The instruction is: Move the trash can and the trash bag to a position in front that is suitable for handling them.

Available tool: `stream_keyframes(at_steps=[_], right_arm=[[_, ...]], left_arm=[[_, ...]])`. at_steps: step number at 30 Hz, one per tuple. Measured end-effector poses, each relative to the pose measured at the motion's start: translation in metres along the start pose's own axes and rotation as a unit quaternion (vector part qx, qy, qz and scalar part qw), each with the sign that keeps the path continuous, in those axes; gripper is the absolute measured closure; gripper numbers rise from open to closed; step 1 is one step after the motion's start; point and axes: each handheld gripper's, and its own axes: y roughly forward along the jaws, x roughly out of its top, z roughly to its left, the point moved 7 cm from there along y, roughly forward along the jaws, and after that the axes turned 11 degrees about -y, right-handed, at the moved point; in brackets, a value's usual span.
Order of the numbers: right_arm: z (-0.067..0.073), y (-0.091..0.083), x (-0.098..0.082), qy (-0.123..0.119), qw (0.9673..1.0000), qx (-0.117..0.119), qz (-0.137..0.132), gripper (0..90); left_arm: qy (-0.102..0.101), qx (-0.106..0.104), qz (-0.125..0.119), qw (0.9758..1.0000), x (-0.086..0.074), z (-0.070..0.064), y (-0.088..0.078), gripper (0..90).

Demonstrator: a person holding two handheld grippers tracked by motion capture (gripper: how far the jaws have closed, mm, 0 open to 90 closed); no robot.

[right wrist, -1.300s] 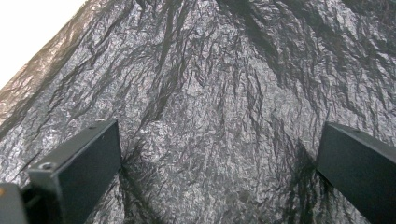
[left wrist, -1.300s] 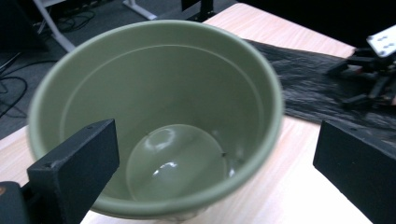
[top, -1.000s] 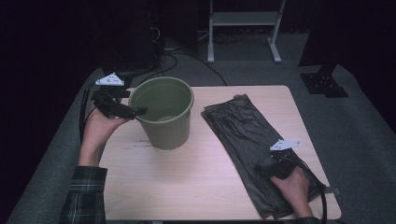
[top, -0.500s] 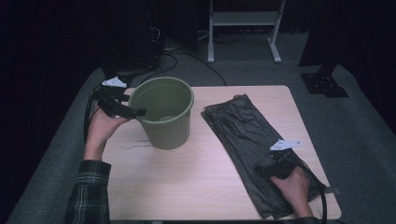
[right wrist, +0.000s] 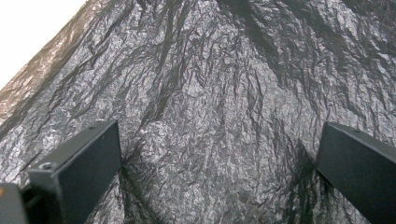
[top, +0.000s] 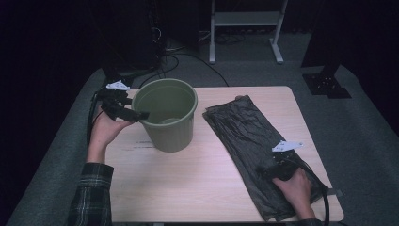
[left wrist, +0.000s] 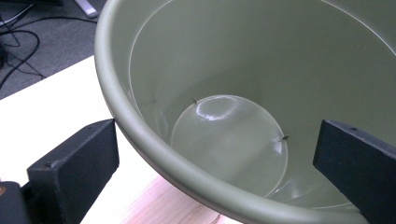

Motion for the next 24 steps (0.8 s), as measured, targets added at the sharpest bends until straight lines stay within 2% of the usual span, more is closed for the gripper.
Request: stream_keyframes(at_steps=[7, 10, 14, 21, 23, 24], right_arm=[[0.0, 0.0, 0.0, 0.0, 1.0, 0.0, 0.0, 0.0], [0.0, 0.0, 0.0, 0.0, 1.0, 0.0, 0.0, 0.0], [0.0, 0.0, 0.0, 0.001, 1.0, 0.0, 0.0, 0.0], [0.0, 0.0, 0.0, 0.0, 1.0, 0.0, 0.0, 0.0], [0.0, 0.0, 0.0, 0.001, 1.0, 0.0, 0.0, 0.0], [0.0, 0.0, 0.0, 0.001, 1.0, 0.0, 0.0, 0.0]], left_arm=[[0.015, -0.014, 0.003, 0.9998, -0.001, -0.014, 0.003, 0.0], [0.02, -0.026, -0.001, 0.9995, -0.002, -0.023, 0.005, 0.0], [0.025, -0.031, -0.004, 0.9992, -0.003, -0.03, 0.006, 0.0], [0.043, -0.051, -0.002, 0.9978, -0.006, -0.05, 0.009, 0.0], [0.053, -0.057, 0.001, 0.997, -0.008, -0.059, 0.01, 0.0], [0.053, -0.057, 0.001, 0.997, -0.008, -0.059, 0.01, 0.0]])
